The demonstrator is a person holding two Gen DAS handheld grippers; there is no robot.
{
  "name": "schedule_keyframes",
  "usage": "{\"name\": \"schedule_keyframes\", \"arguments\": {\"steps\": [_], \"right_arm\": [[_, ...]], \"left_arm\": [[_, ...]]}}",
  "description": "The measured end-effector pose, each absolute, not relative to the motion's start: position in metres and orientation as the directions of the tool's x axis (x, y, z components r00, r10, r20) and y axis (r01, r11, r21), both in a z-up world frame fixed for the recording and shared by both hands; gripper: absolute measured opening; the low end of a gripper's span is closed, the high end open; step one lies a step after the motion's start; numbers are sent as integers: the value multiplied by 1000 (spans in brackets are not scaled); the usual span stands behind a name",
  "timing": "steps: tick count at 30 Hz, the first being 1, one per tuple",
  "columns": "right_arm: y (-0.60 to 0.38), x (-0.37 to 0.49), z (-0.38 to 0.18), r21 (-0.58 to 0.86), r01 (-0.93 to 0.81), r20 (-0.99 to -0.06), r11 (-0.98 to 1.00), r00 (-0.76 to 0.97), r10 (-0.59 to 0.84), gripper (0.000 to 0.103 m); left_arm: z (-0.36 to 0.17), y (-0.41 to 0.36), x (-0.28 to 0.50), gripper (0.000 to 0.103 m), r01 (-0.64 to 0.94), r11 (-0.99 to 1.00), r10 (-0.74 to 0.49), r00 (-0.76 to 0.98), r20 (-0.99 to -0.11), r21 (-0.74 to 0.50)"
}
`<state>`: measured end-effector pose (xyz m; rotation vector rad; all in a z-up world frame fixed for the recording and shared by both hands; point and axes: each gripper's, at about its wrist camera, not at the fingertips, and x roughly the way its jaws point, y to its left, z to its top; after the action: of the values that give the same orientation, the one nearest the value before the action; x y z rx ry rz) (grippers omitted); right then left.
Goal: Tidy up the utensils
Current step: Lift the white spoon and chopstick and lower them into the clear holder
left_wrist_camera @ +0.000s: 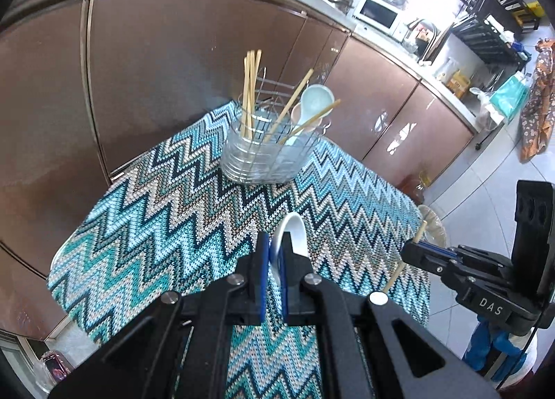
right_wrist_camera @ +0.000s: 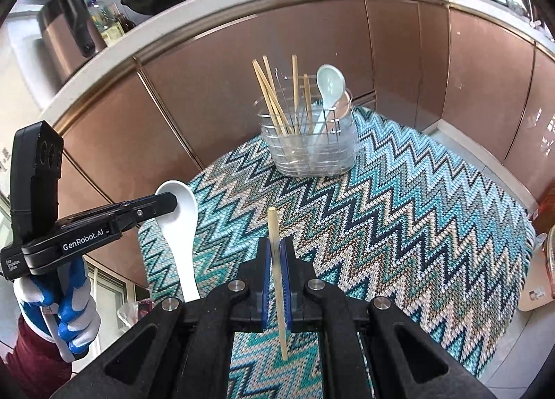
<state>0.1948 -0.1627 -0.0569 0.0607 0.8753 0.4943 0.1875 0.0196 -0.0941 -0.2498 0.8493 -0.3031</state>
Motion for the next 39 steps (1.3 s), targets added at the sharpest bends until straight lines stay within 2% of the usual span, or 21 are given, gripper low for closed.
{"name": "schedule_keyframes", "arguments": {"steps": [10,18,25,32,39], "right_arm": [[-166,151,-21,224,-415,-651,882,610,452,6],[-163,154,8,174,-434,-582,884,679,448,6],[-153,190,49,127,-458,-456,880,761,462,6],[-153,242,78,83,-441,-335,894,832,442,6],[-148,306,57,58,-426,-342,903,841,419,6]], "left_arm": [[-59,35,144,5,138,931,-334,695,-637,-337],[-30,57,154,5,73,945,-253,779,-574,-318],[9,64,200,5,26,954,-176,857,-485,-300],[13,55,271,5,-3,956,-133,886,-444,-293],[-6,24,334,5,-56,978,-31,913,-406,-201]]}}
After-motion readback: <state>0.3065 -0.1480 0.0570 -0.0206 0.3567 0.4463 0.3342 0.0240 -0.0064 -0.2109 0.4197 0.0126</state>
